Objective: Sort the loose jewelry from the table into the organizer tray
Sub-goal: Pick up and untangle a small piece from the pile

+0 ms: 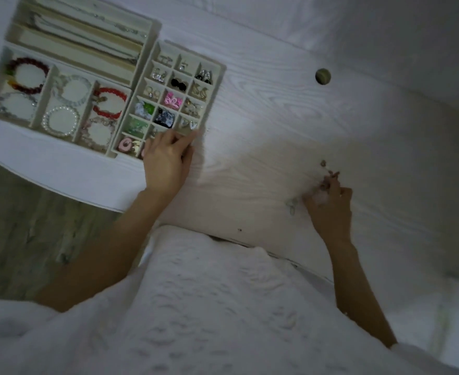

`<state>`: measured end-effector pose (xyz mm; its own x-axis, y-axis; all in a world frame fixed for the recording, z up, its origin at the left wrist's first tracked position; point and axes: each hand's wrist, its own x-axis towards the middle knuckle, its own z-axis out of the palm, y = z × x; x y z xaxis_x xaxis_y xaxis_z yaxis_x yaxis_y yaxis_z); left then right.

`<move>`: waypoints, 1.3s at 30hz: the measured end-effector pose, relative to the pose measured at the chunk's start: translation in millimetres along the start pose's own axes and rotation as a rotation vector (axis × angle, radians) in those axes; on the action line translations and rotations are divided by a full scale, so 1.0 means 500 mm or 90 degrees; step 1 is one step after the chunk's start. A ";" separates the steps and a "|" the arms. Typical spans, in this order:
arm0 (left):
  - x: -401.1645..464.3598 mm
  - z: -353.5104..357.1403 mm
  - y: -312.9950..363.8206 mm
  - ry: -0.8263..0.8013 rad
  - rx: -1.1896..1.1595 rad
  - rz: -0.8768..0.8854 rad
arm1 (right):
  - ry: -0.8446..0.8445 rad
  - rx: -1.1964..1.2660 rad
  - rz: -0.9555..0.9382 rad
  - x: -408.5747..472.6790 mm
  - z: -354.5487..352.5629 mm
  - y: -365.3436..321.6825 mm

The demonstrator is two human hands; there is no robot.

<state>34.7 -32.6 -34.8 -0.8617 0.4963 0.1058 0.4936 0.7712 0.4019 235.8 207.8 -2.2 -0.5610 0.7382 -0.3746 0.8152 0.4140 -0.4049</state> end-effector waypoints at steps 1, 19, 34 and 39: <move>0.000 -0.001 0.000 -0.004 0.001 -0.003 | -0.025 0.026 0.010 -0.005 0.012 -0.002; -0.007 0.000 0.030 0.055 0.036 -0.006 | 0.124 -0.042 -0.210 0.043 0.031 -0.009; 0.025 0.114 0.307 -0.397 -0.047 0.259 | 0.071 0.129 -0.324 0.053 -0.029 0.011; 0.016 0.102 0.276 -0.432 -0.160 0.142 | 0.092 0.271 -0.205 0.075 -0.052 0.001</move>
<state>101.9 98.2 -24.9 -0.4421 0.8293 -0.3418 0.5366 0.5499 0.6401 219.1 249.4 5.1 -0.7221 0.6882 -0.0702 0.4594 0.4013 -0.7924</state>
